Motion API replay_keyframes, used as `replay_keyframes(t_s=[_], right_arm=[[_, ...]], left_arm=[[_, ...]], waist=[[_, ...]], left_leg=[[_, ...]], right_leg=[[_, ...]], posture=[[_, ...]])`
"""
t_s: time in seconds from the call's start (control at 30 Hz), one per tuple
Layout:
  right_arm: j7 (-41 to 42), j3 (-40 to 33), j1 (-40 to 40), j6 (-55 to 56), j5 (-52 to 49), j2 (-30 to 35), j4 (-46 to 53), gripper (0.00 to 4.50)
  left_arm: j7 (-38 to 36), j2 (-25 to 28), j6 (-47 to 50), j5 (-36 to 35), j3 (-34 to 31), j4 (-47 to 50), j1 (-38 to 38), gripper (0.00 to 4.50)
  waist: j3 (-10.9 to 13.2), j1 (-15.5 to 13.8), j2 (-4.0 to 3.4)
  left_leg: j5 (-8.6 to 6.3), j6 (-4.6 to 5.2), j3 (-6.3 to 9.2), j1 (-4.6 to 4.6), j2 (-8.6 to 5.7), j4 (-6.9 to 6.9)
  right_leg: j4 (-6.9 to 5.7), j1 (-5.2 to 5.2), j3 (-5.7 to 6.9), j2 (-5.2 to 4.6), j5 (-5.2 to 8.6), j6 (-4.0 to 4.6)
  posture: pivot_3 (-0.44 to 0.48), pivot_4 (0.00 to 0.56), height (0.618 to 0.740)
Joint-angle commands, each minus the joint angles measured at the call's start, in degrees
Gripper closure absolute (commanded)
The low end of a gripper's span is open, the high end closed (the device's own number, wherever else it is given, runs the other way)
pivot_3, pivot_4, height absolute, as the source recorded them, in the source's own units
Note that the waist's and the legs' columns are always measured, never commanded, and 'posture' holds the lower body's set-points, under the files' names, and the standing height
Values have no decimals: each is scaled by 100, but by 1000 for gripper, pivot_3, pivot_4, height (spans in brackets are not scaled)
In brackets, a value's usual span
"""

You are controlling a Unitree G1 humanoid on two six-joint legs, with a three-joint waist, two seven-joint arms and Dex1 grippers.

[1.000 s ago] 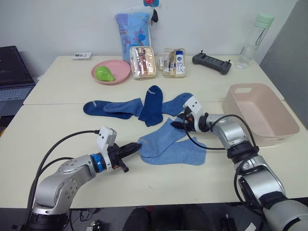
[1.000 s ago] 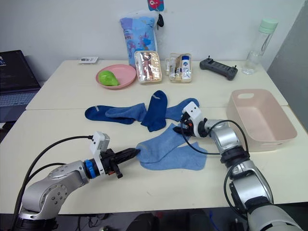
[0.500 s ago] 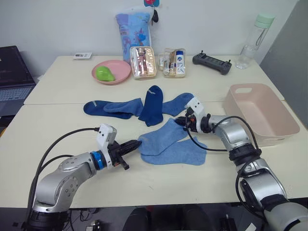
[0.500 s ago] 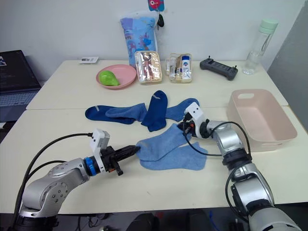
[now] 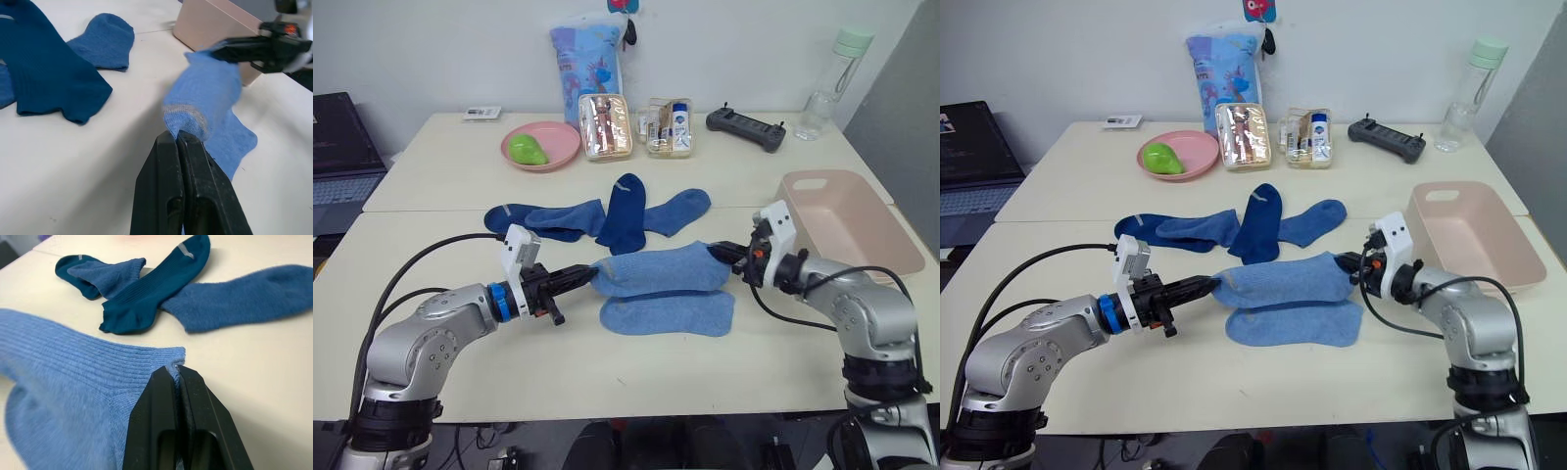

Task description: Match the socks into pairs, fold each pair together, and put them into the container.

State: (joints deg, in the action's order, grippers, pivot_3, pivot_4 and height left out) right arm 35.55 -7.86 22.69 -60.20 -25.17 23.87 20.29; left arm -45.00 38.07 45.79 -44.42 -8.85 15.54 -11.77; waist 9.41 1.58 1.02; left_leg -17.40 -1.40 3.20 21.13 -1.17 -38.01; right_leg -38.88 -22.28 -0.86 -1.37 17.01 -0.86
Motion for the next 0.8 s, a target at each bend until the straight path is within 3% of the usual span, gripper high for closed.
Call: replay_keyframes(t_s=[0.03, 0.37, 0.8], right_arm=[[-428, -378, -412, -279, -317, -116, 883, 4474], [-1187, -250, -1313, -373, -534, -494, 1716, 4474], [-1592, -162, -1521, -342, -726, -592, 1840, 4474]], left_arm=[[-331, 155, -22, 129, 234, -108, -185, 4500], [-702, 209, 96, 387, 698, -460, -354, 4500], [-876, 281, 423, 381, 711, -508, -312, 4500]], waist=[[0, 2, 0], [0, 7, -1], [0, 9, 0]], left_leg=[[0, 0, -1, -1, 0, 0], [0, 0, 2, -2, 0, 3], [0, 0, 0, -2, -1, 3]], right_leg=[[-1, 1, 0, 0, 0, 0], [-3, 0, 2, 1, 1, -2], [-1, 0, 0, 0, 1, -2]], posture=[[0, 150, 740], [0, 150, 740], [0, 150, 740]])
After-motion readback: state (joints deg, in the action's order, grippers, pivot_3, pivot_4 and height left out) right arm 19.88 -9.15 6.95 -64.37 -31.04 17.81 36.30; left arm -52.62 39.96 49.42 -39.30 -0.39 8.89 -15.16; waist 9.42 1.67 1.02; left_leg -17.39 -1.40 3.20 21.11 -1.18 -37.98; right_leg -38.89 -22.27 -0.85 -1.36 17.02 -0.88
